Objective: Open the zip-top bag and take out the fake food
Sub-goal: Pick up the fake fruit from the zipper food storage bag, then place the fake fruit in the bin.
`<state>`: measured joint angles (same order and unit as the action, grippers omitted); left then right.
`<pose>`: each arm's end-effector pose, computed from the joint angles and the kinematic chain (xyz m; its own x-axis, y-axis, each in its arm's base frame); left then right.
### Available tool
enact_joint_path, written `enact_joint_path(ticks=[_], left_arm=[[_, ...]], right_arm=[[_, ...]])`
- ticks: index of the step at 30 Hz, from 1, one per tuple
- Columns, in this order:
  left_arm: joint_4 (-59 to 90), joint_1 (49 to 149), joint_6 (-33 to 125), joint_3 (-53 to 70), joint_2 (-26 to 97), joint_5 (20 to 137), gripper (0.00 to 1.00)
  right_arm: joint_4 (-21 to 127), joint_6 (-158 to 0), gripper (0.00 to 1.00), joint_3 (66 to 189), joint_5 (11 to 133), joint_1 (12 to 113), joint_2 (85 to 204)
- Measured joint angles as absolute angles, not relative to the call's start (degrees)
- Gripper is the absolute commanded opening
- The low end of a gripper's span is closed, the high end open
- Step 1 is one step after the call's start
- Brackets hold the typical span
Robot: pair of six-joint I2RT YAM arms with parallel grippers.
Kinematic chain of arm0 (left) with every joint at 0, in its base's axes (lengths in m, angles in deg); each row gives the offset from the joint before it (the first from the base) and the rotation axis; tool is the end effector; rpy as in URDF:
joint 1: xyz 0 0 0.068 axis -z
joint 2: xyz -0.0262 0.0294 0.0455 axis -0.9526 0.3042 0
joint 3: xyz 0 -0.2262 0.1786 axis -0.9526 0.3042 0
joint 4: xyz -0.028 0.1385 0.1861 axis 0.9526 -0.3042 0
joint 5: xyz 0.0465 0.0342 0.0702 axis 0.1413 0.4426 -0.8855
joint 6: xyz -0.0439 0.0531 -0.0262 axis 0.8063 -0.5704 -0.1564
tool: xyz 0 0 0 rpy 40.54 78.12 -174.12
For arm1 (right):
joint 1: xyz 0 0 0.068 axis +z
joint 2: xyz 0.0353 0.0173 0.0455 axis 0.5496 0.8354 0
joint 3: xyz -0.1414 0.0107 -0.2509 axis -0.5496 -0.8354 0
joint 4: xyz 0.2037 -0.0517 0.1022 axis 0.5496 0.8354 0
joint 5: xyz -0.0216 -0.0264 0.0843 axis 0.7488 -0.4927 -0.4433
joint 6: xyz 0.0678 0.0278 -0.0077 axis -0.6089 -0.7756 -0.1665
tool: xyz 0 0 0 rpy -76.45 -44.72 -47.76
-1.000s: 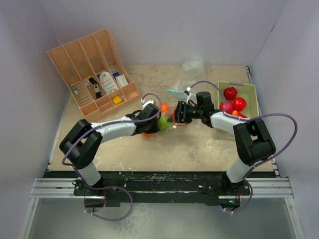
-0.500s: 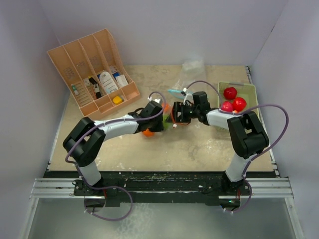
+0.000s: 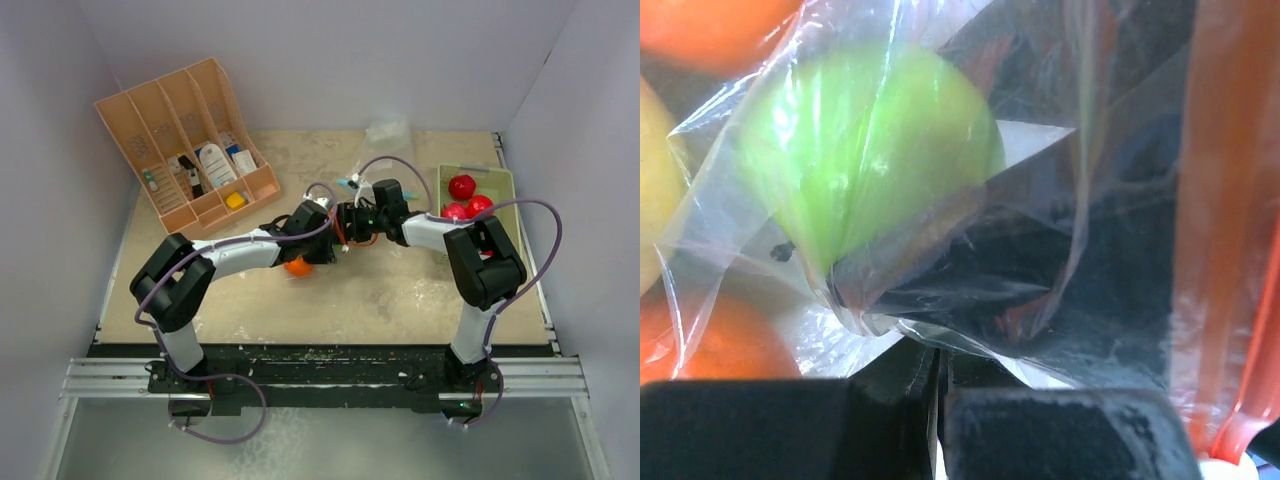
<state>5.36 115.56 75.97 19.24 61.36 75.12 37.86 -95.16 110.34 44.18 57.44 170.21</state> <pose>0.2648 -0.2564 0.1969 -0.8835 -0.0821 -0.4612 0.1802 0.8491 -0.4965 0.3422 0.1918 0.1918 -0.7701 0.0044 -0.6378 -0.5095 0.5975 0.6192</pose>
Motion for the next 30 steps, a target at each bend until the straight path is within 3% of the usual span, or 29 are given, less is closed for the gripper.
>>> enact_joint_path(ticks=[9, 19, 22, 30], left_arm=[[6.4, 113.5, 76.8, 22.5, 59.2, 75.4, 0.0], [6.3, 109.4, 81.1, 27.7, 55.2, 73.6, 0.0], [6.5, 109.2, 82.5, 28.5, 55.2, 73.5, 0.0], [7.0, 109.0, 84.3, 29.8, 54.2, 73.6, 0.0]], right_arm=[[44.1, -95.2, 0.47, 110.6, 45.0, 55.4, 167.5], [54.9, -95.2, 0.46, 113.6, 47.6, 51.3, 159.0], [58.5, -95.3, 0.5, 114.5, 48.6, 48.9, 155.8], [63.6, -99.1, 0.5, 116.4, 50.9, 34.3, 146.7]])
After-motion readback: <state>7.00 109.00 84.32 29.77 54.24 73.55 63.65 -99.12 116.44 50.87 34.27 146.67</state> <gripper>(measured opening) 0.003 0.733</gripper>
